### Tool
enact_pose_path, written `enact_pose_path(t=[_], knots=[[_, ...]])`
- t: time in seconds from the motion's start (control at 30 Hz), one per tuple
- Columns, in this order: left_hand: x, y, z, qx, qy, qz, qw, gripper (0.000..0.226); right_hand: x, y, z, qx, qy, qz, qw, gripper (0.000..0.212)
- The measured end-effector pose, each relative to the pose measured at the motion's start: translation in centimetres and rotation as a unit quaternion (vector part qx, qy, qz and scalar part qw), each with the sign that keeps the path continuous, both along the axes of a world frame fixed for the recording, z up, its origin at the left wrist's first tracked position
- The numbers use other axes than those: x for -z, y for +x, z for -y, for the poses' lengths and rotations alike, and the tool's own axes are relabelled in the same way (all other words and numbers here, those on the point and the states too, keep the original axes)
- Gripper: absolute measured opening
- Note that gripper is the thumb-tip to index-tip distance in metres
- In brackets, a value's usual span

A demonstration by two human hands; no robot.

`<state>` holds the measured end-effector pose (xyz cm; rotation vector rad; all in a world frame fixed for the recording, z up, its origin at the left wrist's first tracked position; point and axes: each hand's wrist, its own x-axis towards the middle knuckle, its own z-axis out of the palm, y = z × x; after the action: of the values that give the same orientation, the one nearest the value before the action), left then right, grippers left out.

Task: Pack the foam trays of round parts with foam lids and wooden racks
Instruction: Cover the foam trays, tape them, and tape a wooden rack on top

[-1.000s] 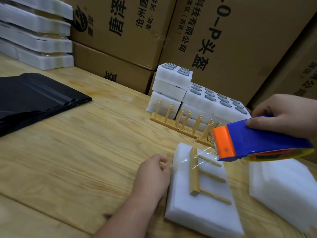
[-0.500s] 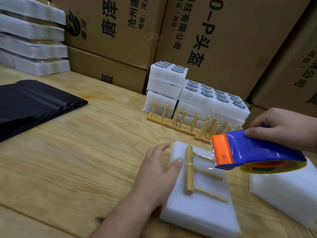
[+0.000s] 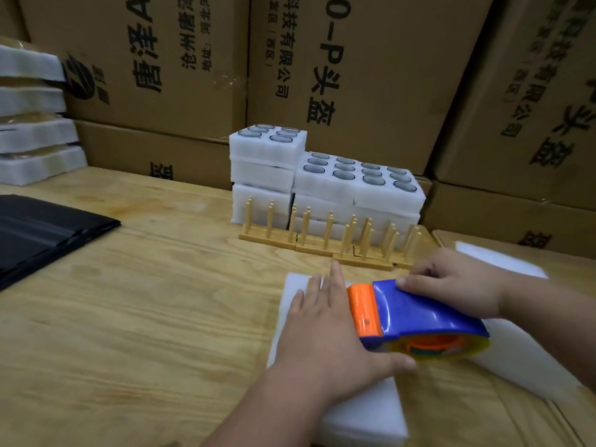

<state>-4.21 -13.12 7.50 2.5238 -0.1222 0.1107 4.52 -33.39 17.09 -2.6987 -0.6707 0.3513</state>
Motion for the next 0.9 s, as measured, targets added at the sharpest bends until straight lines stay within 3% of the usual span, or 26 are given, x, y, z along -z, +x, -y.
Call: enact_pose_path(t=[0.13,0.33,0.7,0.9], knots=[[0.4,0.4,0.3,0.006,0.117,-0.016,0.993,0.153,2.5,0.4,1.4,-0.012,0.075,-0.012,0.997,0.049],[0.3,0.6,0.4,0.026,0.199,-0.036,0.979,0.146,3.6,0.0,3.3,0.007,0.142,-0.025,0.99,0.047],[-0.6,1.1,2.1,0.019,0.281,-0.126,0.951,0.132,4.3,-0.1,4.9,0.058,0.155,-0.031,0.986,0.046],[-0.7,1.0,1.9,0.021,0.273,-0.118,0.955,0.128,4.2,-0.2,6.0,0.073,0.152,-0.035,0.985,0.055]])
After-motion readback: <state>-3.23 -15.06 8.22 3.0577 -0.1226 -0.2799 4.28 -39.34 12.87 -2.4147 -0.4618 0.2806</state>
